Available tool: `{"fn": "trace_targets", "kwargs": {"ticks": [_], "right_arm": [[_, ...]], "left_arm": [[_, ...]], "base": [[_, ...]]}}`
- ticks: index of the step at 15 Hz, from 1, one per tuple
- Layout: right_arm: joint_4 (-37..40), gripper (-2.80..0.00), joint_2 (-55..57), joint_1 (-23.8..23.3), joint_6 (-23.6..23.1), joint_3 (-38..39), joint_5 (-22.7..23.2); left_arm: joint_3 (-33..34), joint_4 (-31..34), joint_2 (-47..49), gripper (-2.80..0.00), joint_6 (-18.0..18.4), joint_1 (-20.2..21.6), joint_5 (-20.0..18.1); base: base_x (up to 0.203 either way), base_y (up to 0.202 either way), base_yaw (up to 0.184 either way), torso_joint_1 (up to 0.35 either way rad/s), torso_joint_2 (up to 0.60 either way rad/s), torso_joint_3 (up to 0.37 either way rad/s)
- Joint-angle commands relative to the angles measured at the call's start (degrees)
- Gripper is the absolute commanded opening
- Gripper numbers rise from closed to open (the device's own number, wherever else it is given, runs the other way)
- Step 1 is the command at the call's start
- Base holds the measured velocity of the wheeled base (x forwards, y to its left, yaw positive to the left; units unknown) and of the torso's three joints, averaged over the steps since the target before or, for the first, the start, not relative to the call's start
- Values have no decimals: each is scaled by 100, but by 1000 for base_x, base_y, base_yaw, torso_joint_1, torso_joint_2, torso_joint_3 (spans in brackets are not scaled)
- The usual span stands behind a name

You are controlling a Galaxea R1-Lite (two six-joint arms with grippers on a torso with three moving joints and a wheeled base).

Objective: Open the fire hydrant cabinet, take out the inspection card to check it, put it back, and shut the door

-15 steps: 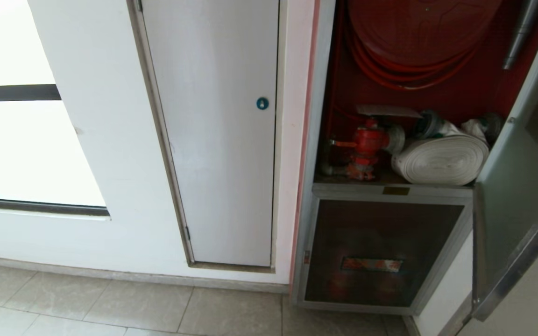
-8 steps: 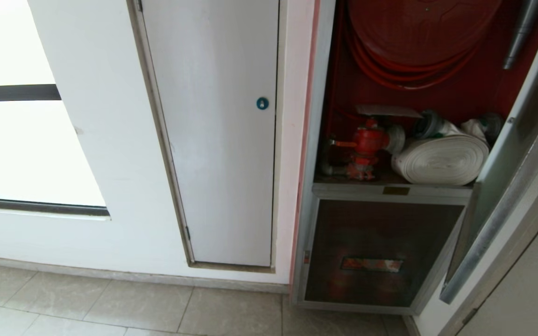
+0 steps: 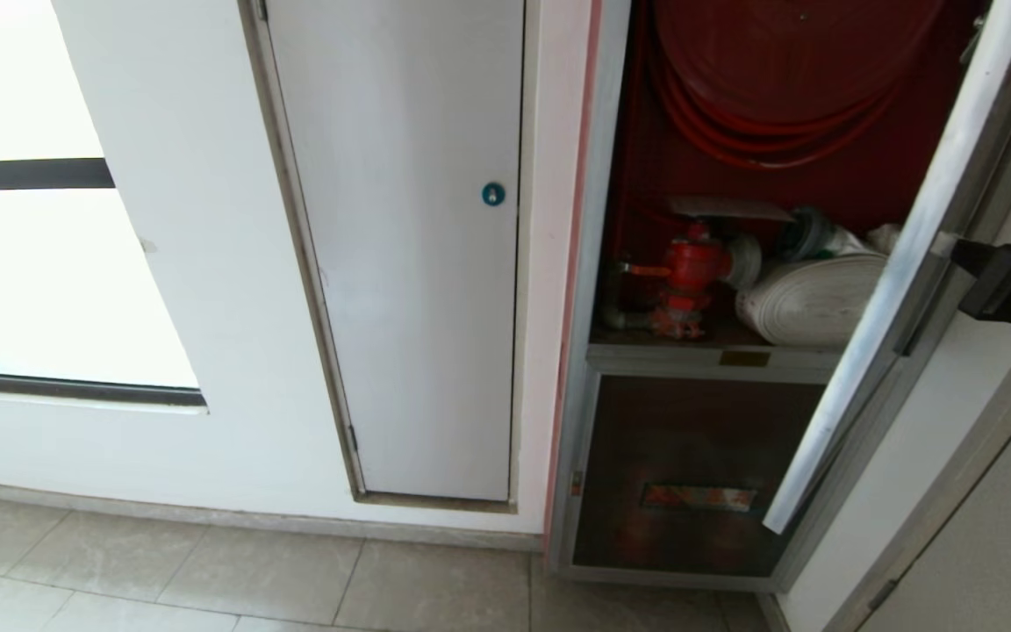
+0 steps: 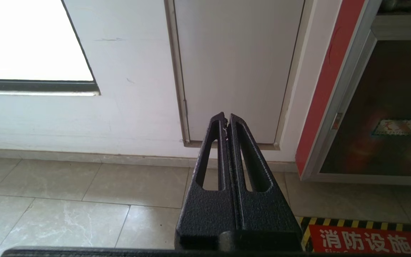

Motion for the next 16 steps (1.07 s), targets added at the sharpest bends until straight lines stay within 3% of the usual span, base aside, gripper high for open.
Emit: {"fn": "trace_targets", "kwargs": {"ticks": [1, 8, 13, 16], "right_arm": [[-196, -280, 852, 175, 38, -357, 3], [-256, -280, 2810, 652, 27, -2464, -81], [-197, -280, 4241, 884, -90, -4365, -524], [-86, -280, 5027, 998, -321, -5399, -1047]], "left_arm": [[35, -4, 4, -280, 1, 1, -2], [41, -4, 4, -280, 1, 1, -1], [41, -4, 4, -280, 1, 1, -1], [44, -4, 4, -280, 1, 1, -1]], "base": [[0, 0, 0, 0, 0, 0], [0, 0, 0, 0, 0, 0], [0, 0, 0, 0, 0, 0], [0, 0, 0, 0, 0, 0]]}}
